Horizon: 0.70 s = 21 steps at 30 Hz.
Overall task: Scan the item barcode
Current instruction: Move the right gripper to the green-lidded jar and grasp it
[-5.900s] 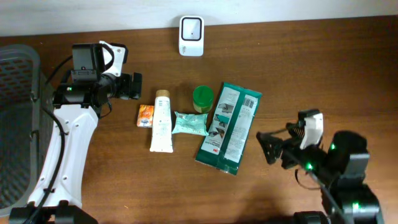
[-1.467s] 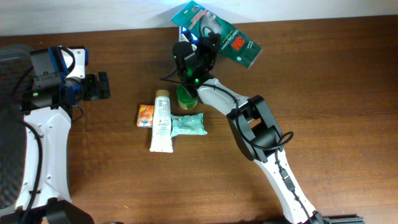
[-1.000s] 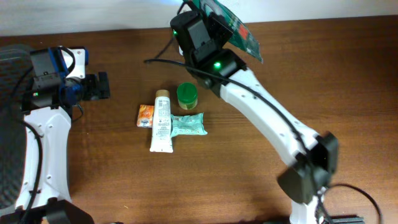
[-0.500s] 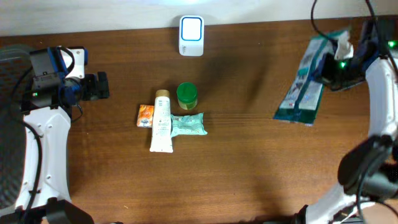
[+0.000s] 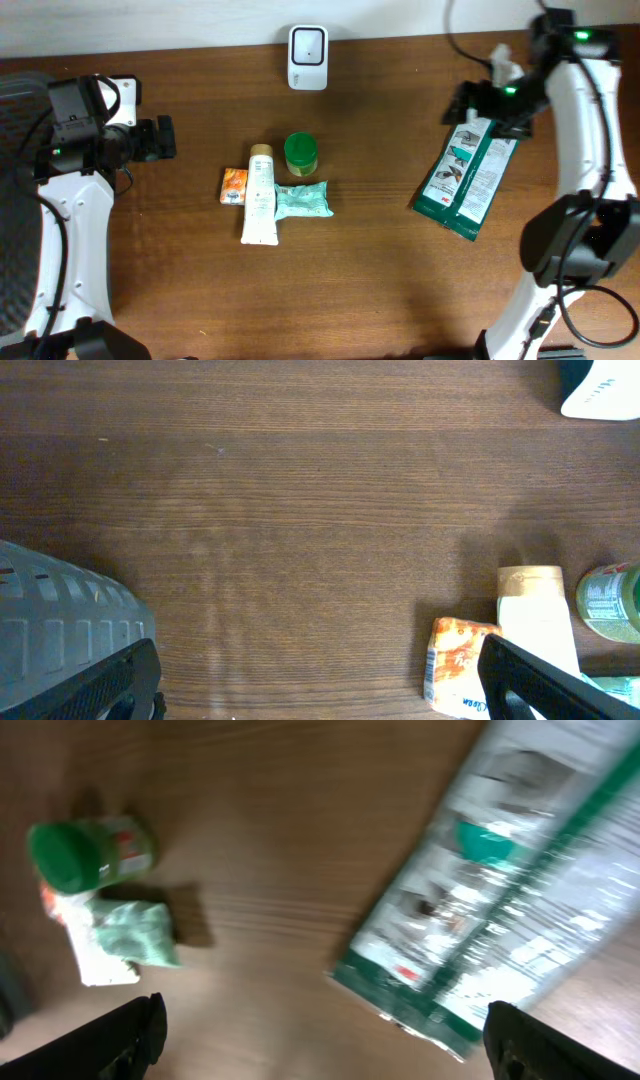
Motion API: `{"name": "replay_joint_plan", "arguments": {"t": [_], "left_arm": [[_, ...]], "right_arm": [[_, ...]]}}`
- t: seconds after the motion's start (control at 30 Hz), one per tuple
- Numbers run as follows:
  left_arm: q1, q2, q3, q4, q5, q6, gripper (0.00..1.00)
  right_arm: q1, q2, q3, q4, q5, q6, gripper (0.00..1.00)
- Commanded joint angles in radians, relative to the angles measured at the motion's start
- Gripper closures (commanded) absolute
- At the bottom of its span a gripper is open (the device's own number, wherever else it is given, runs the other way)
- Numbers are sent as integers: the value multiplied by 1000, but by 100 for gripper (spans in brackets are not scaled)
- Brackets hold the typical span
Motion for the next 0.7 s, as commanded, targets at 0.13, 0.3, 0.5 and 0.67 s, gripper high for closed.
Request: {"name": "replay_joint_plan", "arguments": {"t": [0.13, 0.3, 0.5, 0.67], "left_arm": [[3, -2, -1, 2, 11, 13, 1], [3, -2, -1, 2, 11, 13, 1], [3, -2, -1, 2, 11, 13, 1], [3, -2, -1, 2, 11, 13, 1]], "right_arm": [[320, 156, -7, 97, -183, -130, 36], [499, 158, -55, 351, -2, 16, 30], [683, 199, -55, 576, 300, 24, 5], [688, 287, -55, 614, 334, 29, 9]]}}
